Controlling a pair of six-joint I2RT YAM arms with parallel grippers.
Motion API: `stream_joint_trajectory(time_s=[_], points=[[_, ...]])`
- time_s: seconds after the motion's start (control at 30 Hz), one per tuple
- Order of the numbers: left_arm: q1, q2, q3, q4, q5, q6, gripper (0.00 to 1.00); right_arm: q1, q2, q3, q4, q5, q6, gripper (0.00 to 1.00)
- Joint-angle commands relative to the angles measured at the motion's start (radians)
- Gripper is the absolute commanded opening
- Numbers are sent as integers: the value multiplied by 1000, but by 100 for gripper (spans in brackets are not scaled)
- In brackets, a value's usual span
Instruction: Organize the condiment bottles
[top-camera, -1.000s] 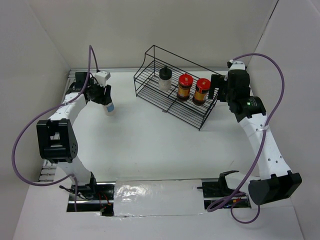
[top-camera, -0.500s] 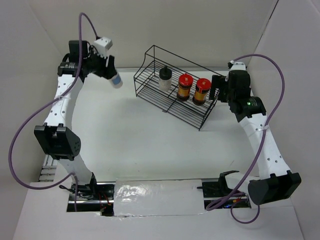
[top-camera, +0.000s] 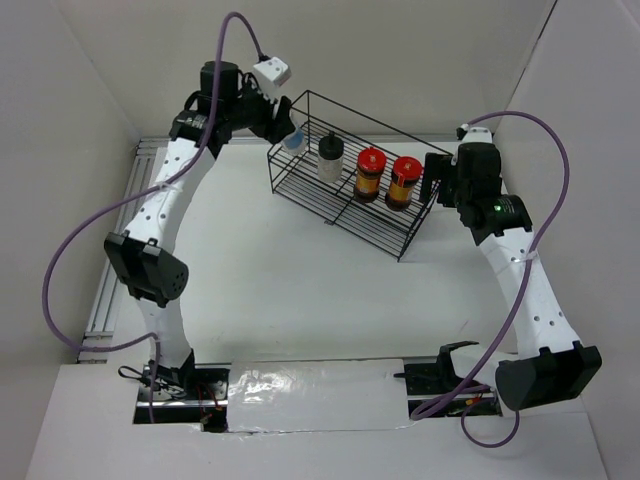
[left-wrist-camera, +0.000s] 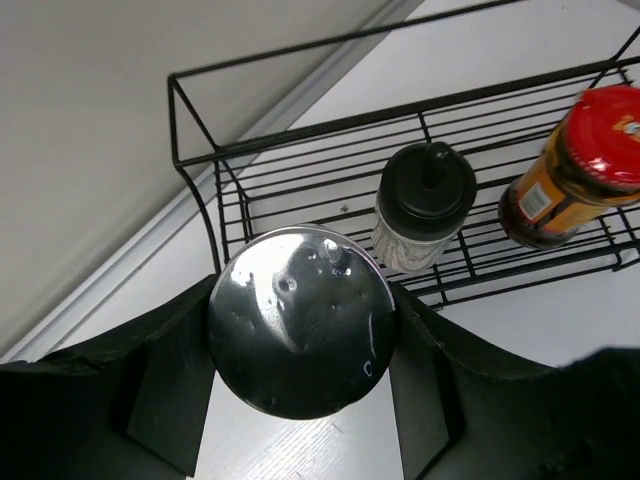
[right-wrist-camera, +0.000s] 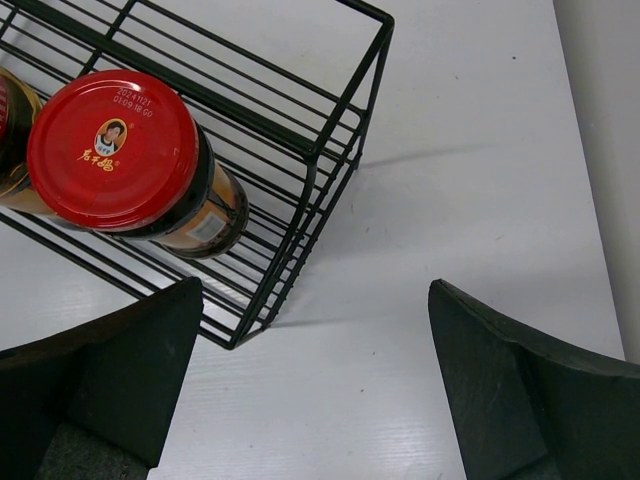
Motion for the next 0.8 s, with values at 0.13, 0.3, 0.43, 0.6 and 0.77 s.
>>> stream_joint_trajectory(time_s=[0.13,0.3,0.43,0.6,0.77], points=[[-23,69,65,155,-58,-25,0,-13,-58,4,-31,34,-18,100],[-43,104,56,198,-90,3,0,-16,-58,-1,-40,31,-18,100],[-45,138,59,220,-103,10,0,-16,-55,2,-40,24,-17,100],[-48,170,62,203,-104,24,0,-16,-51,2,-41,24,-17,100],[-48,192,50,216,-123,18,0,-16,-46,2,-40,23,-17,100]])
